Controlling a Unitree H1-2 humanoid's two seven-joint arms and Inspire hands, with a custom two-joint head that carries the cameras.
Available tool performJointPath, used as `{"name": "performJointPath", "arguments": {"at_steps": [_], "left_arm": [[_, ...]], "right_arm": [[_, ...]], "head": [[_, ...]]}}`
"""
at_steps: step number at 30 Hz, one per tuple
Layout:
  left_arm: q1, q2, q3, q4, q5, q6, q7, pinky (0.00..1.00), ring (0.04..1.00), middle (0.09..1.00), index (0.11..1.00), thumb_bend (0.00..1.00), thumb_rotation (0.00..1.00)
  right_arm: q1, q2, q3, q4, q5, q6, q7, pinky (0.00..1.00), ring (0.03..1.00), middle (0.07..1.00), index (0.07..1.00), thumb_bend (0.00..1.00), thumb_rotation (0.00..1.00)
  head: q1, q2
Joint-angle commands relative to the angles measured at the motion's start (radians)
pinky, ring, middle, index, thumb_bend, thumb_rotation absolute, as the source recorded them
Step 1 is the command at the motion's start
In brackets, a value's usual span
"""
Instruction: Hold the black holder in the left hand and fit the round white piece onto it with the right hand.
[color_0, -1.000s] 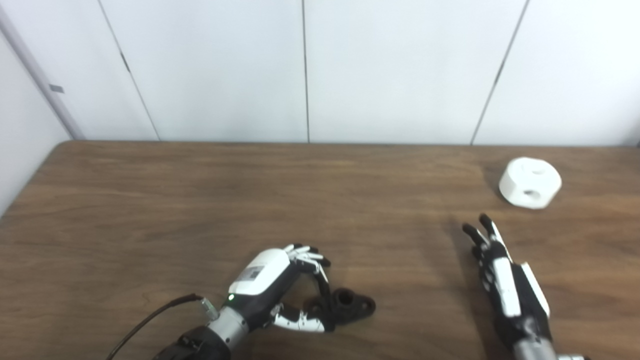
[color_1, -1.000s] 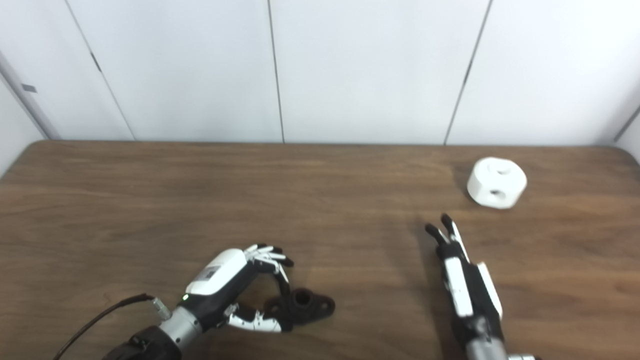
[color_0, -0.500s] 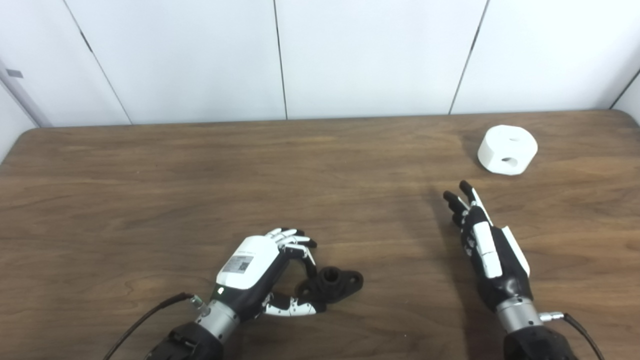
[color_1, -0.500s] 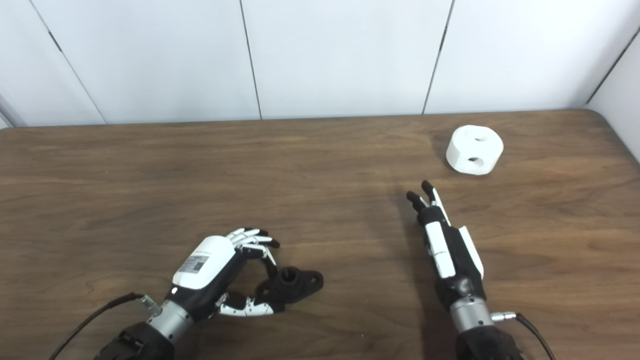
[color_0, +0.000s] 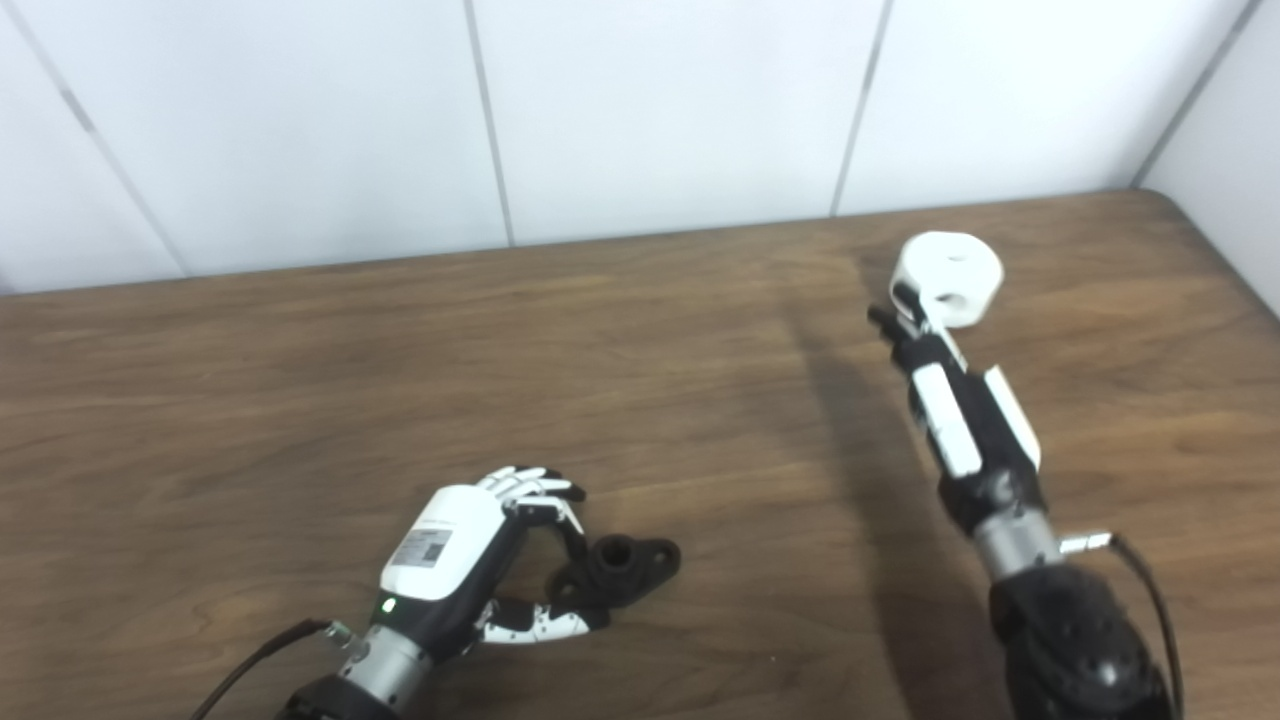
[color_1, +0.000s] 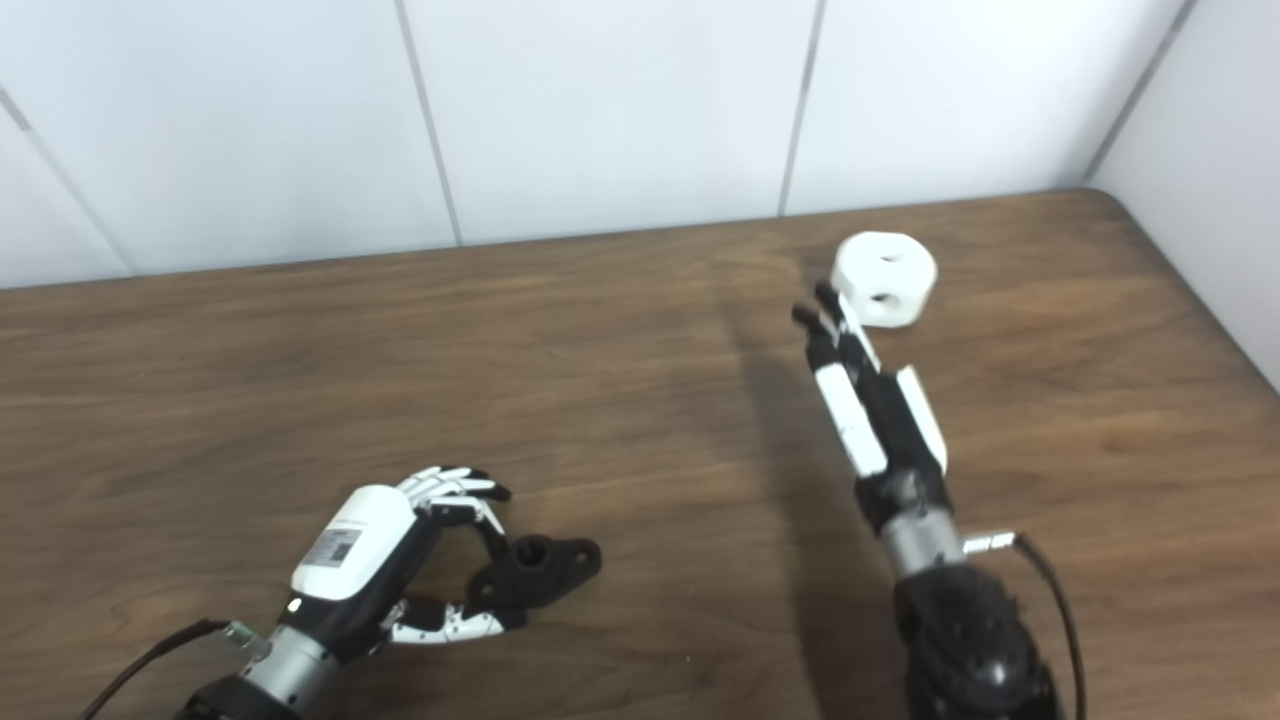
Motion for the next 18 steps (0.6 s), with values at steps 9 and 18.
{"name": "performJointPath", "arguments": {"at_steps": [9, 18], "left_arm": [[0.013, 0.04, 0.008, 0.065, 0.007, -0.03, -0.027, 0.83, 0.821, 0.762, 0.486, 0.52, 0.05], [0.022, 0.045, 0.021, 0.061, -0.013, -0.03, -0.045, 0.85, 0.827, 0.765, 0.486, 0.52, 0.04]], "right_arm": [[-0.188, -0.157, -0.018, -0.068, -0.185, 0.17, 0.024, 0.91, 0.917, 0.914, 0.888, 0.79, 0.31], [-0.368, -0.29, 0.018, 0.067, -0.459, 0.195, 0.192, 0.86, 0.909, 0.909, 0.878, 0.85, 0.22]], "head": [[-0.058, -0.032], [-0.117, -0.052]]}}
